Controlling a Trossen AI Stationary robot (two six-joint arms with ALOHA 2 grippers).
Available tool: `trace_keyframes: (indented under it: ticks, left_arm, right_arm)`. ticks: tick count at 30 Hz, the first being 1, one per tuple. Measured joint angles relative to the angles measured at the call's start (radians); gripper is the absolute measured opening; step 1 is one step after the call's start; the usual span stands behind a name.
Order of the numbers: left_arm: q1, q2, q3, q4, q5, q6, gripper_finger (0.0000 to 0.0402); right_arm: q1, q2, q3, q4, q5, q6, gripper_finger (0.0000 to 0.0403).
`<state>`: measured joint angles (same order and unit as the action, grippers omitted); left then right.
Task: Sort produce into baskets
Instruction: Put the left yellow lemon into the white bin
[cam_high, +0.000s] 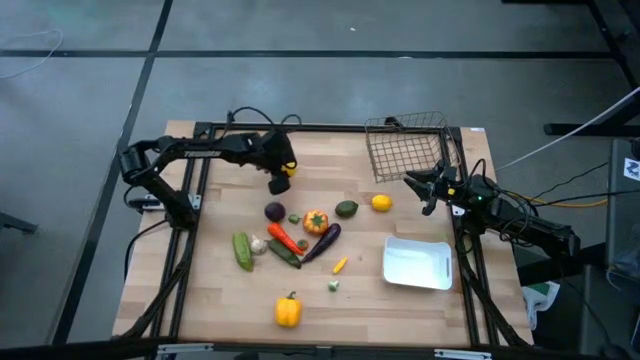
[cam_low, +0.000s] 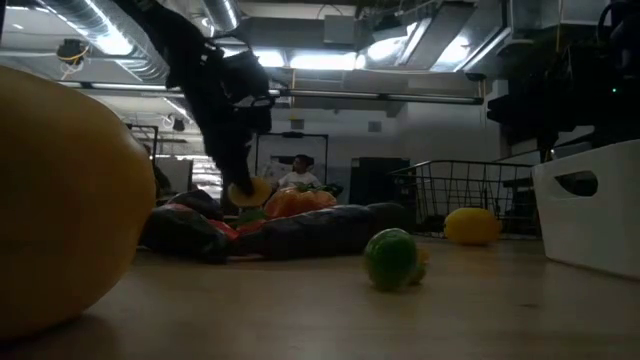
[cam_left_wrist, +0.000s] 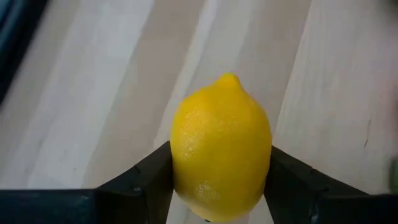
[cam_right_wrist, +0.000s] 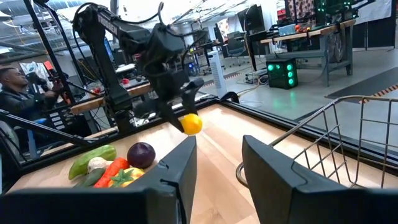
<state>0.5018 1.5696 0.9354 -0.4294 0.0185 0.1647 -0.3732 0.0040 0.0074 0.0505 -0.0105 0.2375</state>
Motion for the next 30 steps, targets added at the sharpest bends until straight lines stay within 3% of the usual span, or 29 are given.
trace_keyframes:
  ticks: [8, 16, 22, 30]
  left_arm:
    - [-0.030, -0.001, 0.049, 0.092, 0.087, -0.136, 0.0203]
    - [-0.164, -0.001, 0.052, 0.322, 0.141, -0.315, 0.0207]
    - [-0.295, 0.011, 0.052, 0.553, 0.124, -0.448, 0.0207]
    - [-0.487, 0.127, 0.053, 0.963, 0.007, -0.579, 0.0207]
  right_arm:
    - [0.000, 0.000, 0.000, 0.000, 0.000, 0.000, 0.0129]
    - [0.000, 0.000, 0.000, 0.000, 0.000, 0.000, 0.0129]
    - [0.000, 0.000, 0.000, 0.000, 0.000, 0.000, 0.0129]
    - [0.000, 0.000, 0.000, 0.000, 0.000, 0.000, 0.0129]
